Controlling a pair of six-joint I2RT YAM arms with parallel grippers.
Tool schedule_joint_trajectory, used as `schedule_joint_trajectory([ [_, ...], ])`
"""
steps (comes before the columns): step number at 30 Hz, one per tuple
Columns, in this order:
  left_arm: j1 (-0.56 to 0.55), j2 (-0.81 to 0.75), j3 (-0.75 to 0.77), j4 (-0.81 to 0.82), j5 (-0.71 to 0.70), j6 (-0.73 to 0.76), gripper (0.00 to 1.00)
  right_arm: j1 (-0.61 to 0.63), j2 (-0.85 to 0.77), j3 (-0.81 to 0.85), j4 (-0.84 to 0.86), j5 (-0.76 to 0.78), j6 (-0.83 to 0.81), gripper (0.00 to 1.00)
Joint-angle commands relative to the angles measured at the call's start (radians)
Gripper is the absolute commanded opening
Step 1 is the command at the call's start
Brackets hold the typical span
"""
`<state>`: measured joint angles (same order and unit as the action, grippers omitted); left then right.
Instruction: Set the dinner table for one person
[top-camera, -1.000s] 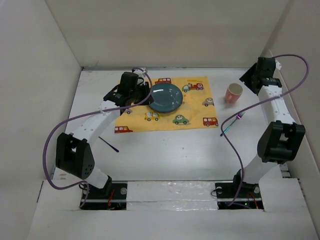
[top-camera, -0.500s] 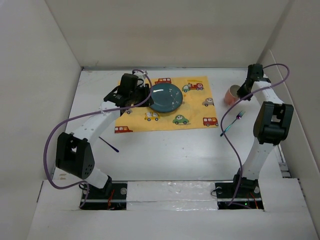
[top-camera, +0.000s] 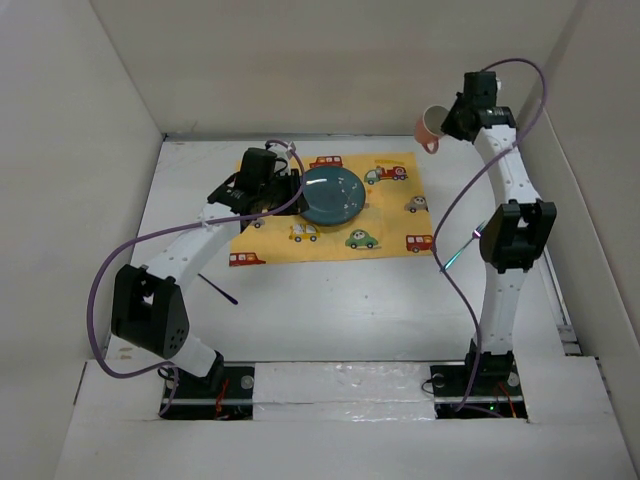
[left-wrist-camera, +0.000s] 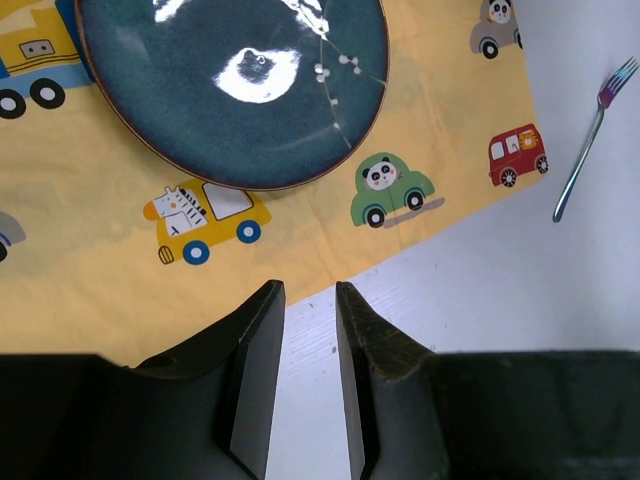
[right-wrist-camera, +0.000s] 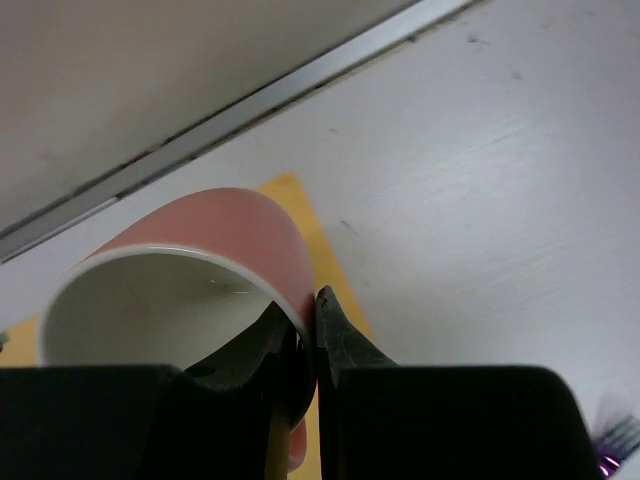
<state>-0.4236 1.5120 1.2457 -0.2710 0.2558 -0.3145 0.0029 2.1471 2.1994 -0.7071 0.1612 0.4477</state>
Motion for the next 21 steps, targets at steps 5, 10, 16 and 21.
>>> schedule_joint_trajectory([
  [5, 0.003, 0.0, 0.006, 0.007, 0.031, 0.008, 0.25, 0.084, 0.212, 0.322, -0.112, -0.035, -0.018, 0.0],
  [10, 0.003, 0.022, 0.032, 0.006, 0.046, 0.003, 0.25, 0.12, 0.275, 0.367, -0.103, -0.028, 0.016, 0.0],
  [16, 0.003, 0.028, 0.024, 0.015, 0.039, -0.006, 0.25, 0.129, 0.313, 0.362, -0.111, 0.035, 0.014, 0.0],
  [21, 0.003, 0.034, 0.012, 0.026, 0.037, -0.012, 0.25, 0.129, 0.339, 0.358, -0.13, 0.055, 0.013, 0.0],
])
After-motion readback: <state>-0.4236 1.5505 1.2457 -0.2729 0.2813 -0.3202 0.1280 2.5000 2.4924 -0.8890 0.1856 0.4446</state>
